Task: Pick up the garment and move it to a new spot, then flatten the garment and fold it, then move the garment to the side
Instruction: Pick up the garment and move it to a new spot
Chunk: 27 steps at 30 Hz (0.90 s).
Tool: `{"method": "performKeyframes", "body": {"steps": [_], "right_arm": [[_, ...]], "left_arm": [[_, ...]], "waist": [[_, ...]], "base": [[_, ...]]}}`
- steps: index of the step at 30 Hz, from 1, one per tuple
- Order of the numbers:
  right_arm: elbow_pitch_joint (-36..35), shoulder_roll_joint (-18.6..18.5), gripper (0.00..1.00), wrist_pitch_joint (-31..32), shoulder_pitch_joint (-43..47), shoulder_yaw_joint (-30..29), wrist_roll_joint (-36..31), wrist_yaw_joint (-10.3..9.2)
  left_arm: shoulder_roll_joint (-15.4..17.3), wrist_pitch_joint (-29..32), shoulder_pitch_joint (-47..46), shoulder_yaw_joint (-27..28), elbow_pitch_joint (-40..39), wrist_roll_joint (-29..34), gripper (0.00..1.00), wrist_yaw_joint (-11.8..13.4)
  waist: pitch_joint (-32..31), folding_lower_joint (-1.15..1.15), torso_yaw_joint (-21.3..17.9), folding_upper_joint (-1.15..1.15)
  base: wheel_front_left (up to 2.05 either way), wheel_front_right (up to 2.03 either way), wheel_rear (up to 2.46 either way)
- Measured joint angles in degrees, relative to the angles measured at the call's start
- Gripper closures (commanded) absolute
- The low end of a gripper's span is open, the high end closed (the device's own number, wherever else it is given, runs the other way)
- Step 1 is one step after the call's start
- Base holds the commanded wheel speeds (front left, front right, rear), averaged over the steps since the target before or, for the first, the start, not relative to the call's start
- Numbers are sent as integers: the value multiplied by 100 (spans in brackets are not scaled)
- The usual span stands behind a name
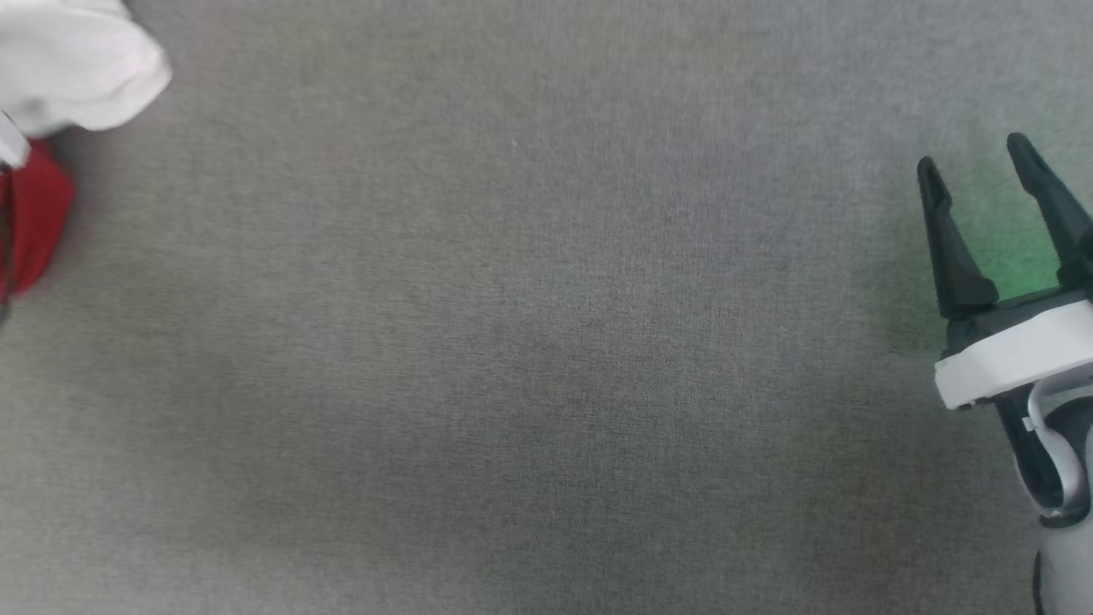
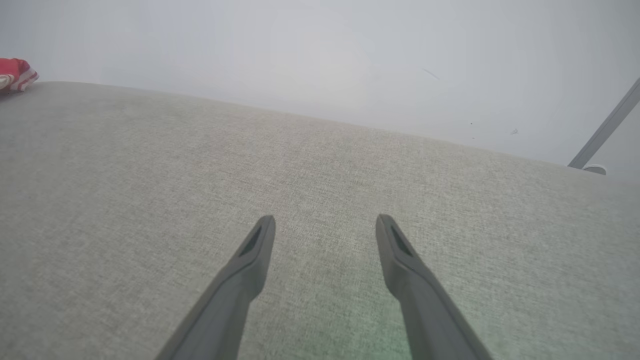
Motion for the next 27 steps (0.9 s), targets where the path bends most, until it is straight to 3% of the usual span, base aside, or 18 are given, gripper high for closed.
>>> {"method": "performKeyframes", "body": {"steps": [7,13,22,27], "right_arm": [[291,152,0,-207,26,11,40,0],[522,245,0,-368,142,-19,63,0],[719,391,0,-552,258,-143,88,0],[722,428,0,-602,266,-286,79,0]], "left_arm": [[319,-672,-243,-399,-382,242,100,-73],[482,-786,-411,-887,-956,394,100,-90],[688,-183,-283,-1462,-2404,158,100,-92],[862,345,51,-1488,-3442,-31,100,-89]], "waist": [[-547,0,27,0],[-1083,0,48,0],[-1810,0,33,0],[-2045,0,-67,0]], "base": [[0,0,0],[0,0,0],[0,0,0],[0,0,0]]}}
